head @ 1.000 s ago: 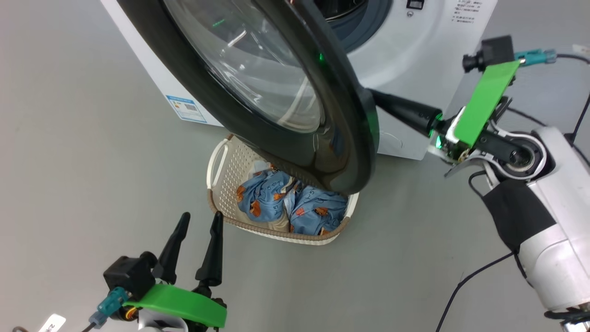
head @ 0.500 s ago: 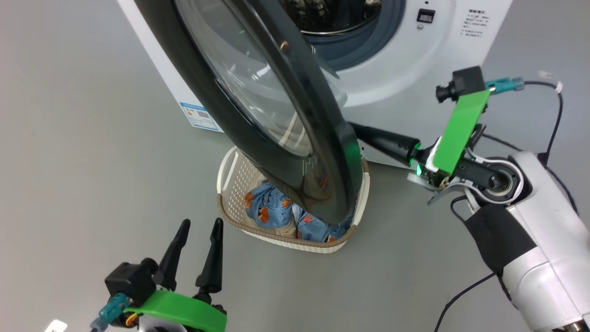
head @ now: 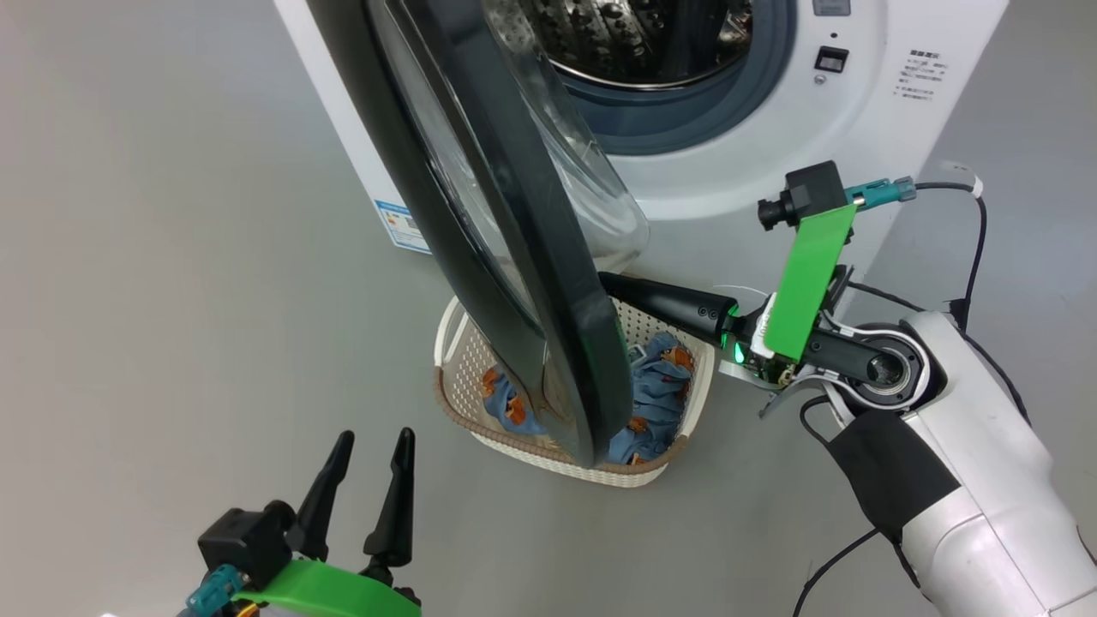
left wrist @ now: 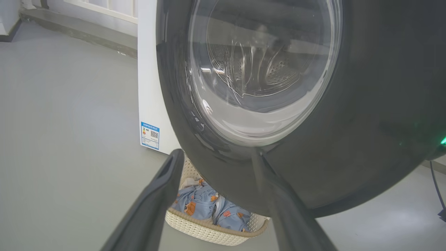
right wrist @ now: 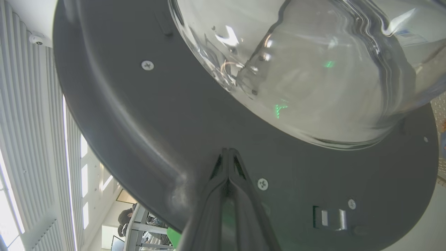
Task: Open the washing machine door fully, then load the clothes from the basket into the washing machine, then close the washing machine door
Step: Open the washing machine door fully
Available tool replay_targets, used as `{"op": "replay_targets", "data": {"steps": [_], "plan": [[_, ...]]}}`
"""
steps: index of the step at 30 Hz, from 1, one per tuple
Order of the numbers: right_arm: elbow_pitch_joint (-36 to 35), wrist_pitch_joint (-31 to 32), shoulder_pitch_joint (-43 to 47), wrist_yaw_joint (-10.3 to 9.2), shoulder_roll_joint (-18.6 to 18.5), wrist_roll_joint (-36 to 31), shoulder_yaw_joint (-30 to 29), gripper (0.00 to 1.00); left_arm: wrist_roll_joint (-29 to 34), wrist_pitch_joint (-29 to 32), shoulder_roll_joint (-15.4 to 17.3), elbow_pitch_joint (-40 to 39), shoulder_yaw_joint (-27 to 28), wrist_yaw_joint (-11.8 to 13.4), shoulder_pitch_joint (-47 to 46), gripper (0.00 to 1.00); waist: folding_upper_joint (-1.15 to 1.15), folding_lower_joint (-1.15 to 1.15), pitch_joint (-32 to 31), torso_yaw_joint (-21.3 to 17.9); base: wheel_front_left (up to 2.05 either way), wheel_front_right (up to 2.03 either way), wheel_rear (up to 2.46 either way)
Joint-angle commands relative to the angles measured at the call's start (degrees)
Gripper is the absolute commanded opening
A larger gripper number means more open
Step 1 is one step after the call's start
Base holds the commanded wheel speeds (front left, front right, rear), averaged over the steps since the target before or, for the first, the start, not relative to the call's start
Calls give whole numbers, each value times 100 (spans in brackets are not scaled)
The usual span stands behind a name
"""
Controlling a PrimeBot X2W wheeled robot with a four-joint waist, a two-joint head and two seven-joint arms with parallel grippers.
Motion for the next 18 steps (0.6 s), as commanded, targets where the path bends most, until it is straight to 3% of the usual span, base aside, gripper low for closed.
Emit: {"op": "replay_targets", "data": {"steps": [1,18], "plan": [[-202,49,140,9,197,-15,115,0,37,-37,88,-107,201,-10,-30,100,0,0,-35,45,0,0,0],[-211,74,311,9,499,-52,233,0,84,-37,88,-122,251,-10,33,100,0,0,-148,119,0,0,0]]}}
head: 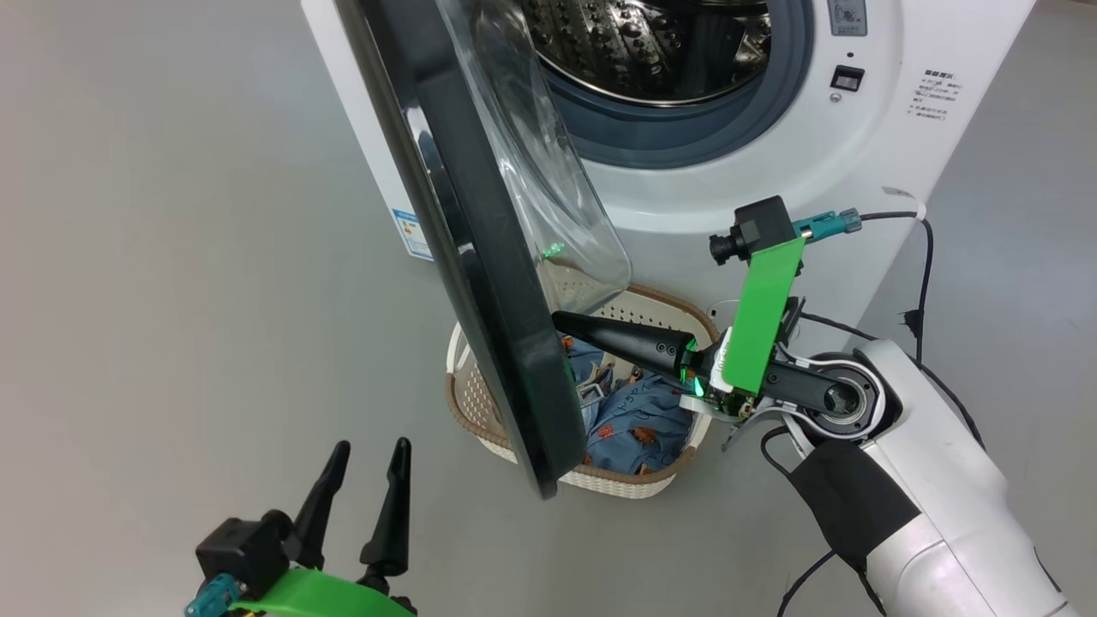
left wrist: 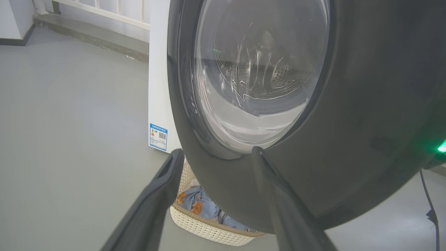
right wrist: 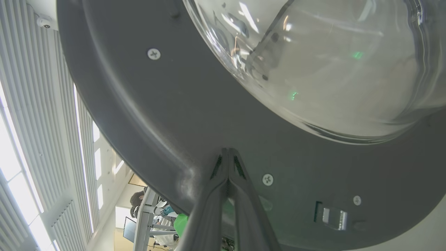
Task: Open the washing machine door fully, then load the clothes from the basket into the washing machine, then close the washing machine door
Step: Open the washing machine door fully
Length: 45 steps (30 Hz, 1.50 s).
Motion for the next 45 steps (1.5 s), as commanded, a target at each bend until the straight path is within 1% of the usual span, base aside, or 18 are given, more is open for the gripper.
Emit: {"op": "replay_targets", "data": {"steps": [1,7,8,10,11,13,14,15,16,17,18,34,45], "plan": [[-183,5,102,8,169,-42,66,0,41,-37,77,-124,230,-10,-70,100,0,0,-2,-26,0,0,0],[-207,-165,165,8,86,-127,-30,0,104,-37,84,-119,293,-10,-75,100,0,0,-45,-204,0,0,0],[-216,-198,190,8,65,-135,-48,11,109,-37,97,-120,286,-10,-77,100,0,0,-58,-241,0,0,0],[-244,-261,247,8,13,-151,-85,26,112,-37,131,-118,282,-10,-77,100,0,0,-83,-318,0,0,0],[-258,-298,279,8,-19,-164,-102,42,115,-37,147,-118,287,-10,-76,100,0,0,-99,-356,0,0,0],[-295,-363,356,8,-87,-193,-125,53,120,-37,188,-116,303,-10,-65,100,0,0,-134,-441,0,0,0],[-318,-402,393,8,-124,-206,-141,75,121,-37,208,-118,314,-10,-59,100,0,0,-146,-483,0,0,0],[-344,-443,434,8,-160,-212,-161,87,124,-37,229,-121,321,-10,-55,100,0,0,-160,-523,0,0,0],[-372,-483,477,8,-195,-212,-183,97,128,-37,250,-125,328,-10,-50,100,0,0,-174,-564,0,0,0],[-372,-483,477,8,-195,-212,-183,97,128,-37,250,-125,328,-10,-50,100,0,0,-174,-564,0,0,0],[-399,-525,518,8,-232,-219,-204,100,130,-37,269,-130,343,-10,-43,100,0,0,-182,-606,0,0,0],[-761,-1301,1392,8,-766,-284,-417,100,199,-37,503,-171,661,-10,152,100,0,0,-374,-1239,0,0,0],[-910,-1903,1888,8,-1130,-441,-403,100,233,-37,683,-222,919,-10,303,100,0,0,-422,-1640,0,0,0]]}}
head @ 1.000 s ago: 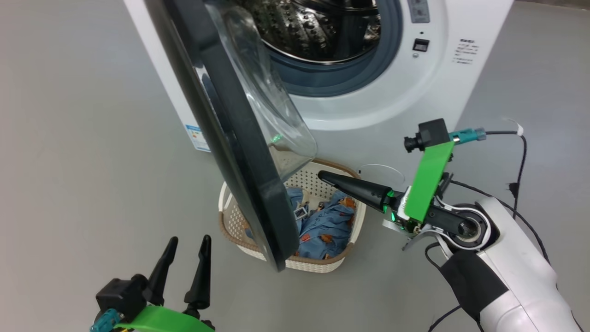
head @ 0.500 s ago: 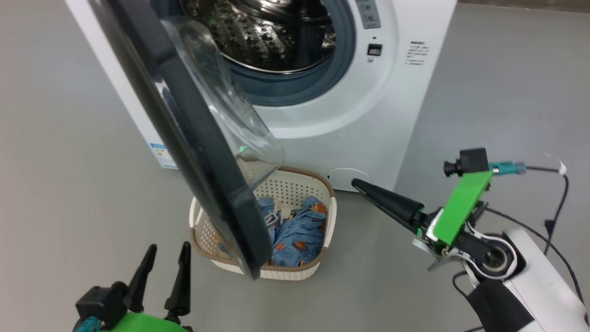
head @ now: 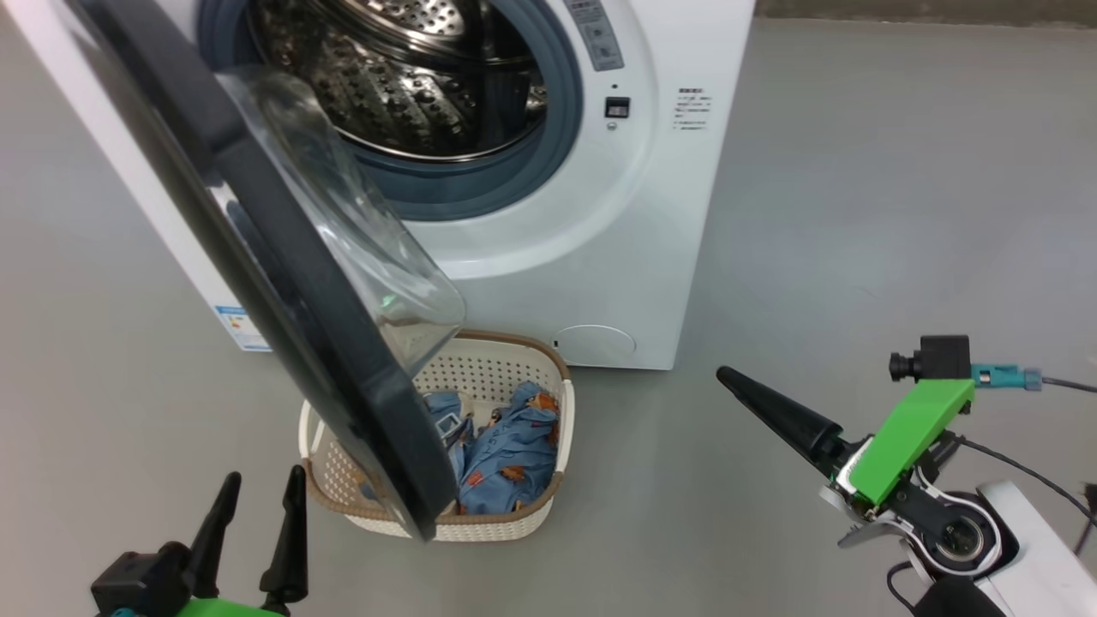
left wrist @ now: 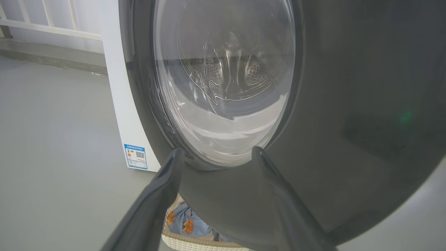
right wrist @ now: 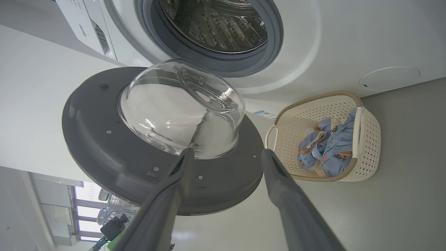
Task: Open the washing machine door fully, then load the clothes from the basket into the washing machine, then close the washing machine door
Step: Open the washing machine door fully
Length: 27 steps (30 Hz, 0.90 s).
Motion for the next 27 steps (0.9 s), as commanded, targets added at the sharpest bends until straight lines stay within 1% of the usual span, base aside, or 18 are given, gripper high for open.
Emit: {"op": "replay_targets", "data": {"steps": [1,5,12,19,25,27], "plan": [[-171,-129,83,8,-96,-76,94,100,74,-37,137,-175,247,-10,-74,100,0,0,-16,-99,0,0,0],[-162,-407,197,8,-290,-257,235,100,77,-37,164,-189,323,-10,-47,100,0,0,-31,-180,0,0,0],[-22,-1204,357,8,-592,-588,586,100,92,-37,177,-187,414,-10,39,100,0,0,-134,-259,0,0,0],[336,-2359,388,8,-889,-1166,1217,100,110,-37,167,-194,491,-10,118,100,0,0,-203,-294,0,0,0],[745,-3485,263,8,-993,-1469,1704,100,123,-37,169,-193,532,-10,141,100,0,0,-236,-321,0,0,0],[874,-3731,204,8,-1023,-1595,1831,100,131,-37,176,-196,531,-10,140,100,0,0,-239,-326,0,0,0]]}}
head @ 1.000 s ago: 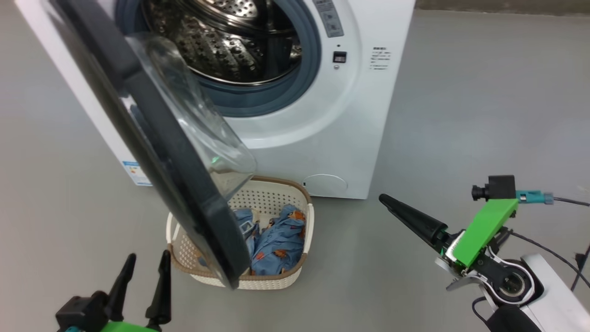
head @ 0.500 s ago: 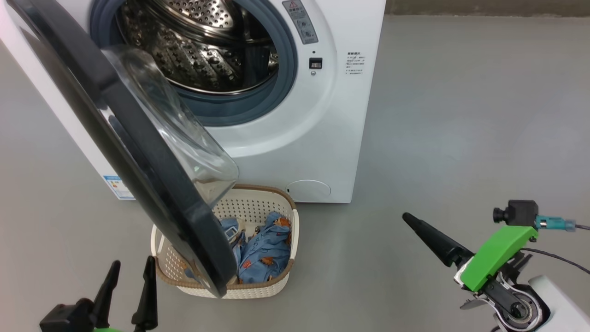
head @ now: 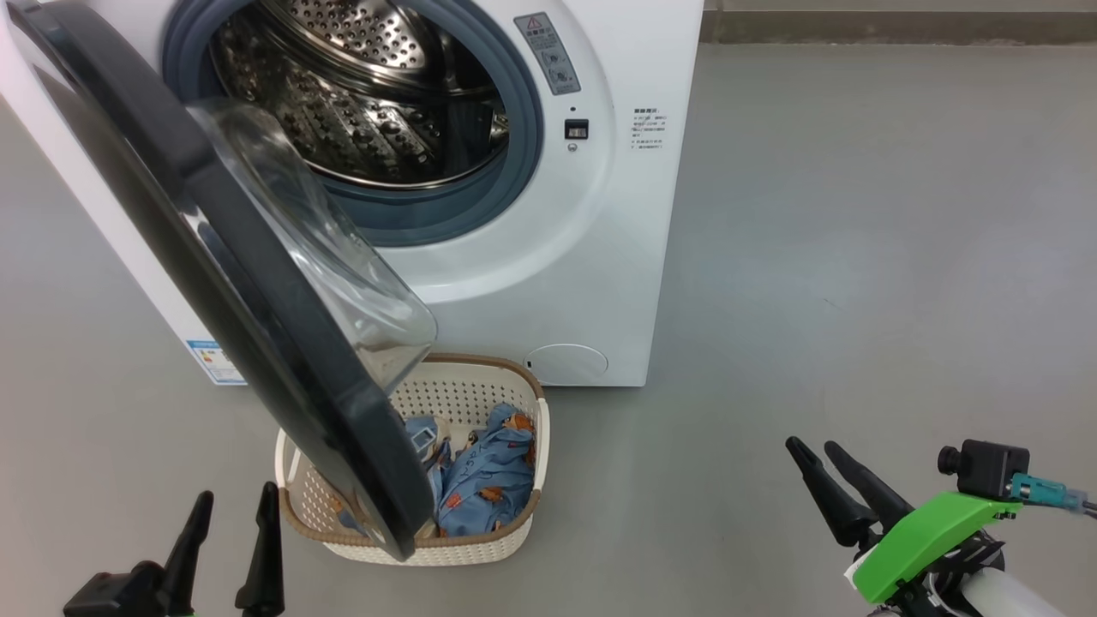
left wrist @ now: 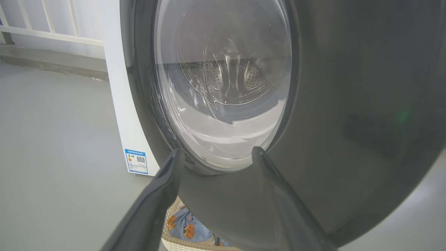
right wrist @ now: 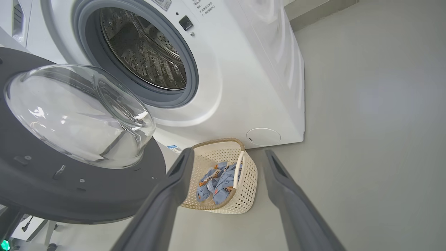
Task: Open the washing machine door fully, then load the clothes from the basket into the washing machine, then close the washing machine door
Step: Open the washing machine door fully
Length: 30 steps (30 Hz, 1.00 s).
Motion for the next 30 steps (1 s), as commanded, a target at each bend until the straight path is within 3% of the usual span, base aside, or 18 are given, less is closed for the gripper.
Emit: {"op": "replay_targets", "data": {"steps": [1,4,18,30], "plan": [[-59,-129,-159,8,-103,-120,75,100,92,-37,132,-161,214,-10,-71,100,0,0,2,-5,0,0,0],[68,-224,-224,8,-100,-427,26,100,101,-37,138,-175,225,-10,-63,100,0,0,10,-24,0,0,0],[-657,-234,613,8,699,-3106,-2516,100,127,-37,138,-221,289,-10,-128,100,0,0,71,-56,0,0,0],[-607,-234,1300,8,1139,-3841,-3046,100,141,-37,102,-219,333,-10,-128,100,0,0,55,-18,0,0,0]]}}
